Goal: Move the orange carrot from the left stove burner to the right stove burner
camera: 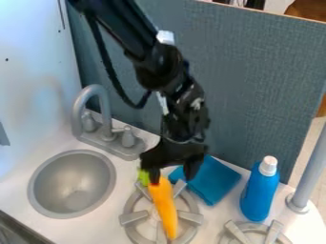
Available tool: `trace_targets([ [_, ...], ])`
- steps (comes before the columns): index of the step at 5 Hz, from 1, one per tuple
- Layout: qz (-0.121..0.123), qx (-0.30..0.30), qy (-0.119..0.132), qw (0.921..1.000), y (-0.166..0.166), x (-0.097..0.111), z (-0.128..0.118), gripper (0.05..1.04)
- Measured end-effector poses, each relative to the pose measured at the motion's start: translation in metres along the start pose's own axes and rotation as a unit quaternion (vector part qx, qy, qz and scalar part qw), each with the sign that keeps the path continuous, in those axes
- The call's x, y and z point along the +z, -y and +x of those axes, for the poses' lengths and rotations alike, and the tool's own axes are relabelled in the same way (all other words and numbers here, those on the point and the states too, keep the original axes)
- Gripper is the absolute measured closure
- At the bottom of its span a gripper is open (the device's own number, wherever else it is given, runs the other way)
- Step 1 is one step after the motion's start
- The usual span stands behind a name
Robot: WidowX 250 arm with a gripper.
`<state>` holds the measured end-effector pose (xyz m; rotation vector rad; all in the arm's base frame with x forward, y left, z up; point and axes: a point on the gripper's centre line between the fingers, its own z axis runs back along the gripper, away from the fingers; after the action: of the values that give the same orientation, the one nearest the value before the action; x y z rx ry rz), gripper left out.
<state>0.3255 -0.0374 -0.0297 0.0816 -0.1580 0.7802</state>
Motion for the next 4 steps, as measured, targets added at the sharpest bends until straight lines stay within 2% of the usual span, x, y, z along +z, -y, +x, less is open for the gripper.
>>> trace_targets([
  [1, 0.04, 0.04, -0.008, 0.9983, -0.008, -0.02, -0.003, 0.079],
  [2, 0.053, 0.066, -0.019, 0.9962, -0.014, -0.032, 0.004, 0.079],
  [4, 0.061, 0.081, -0.031, 0.9944, -0.017, -0.043, 0.008, 0.079],
])
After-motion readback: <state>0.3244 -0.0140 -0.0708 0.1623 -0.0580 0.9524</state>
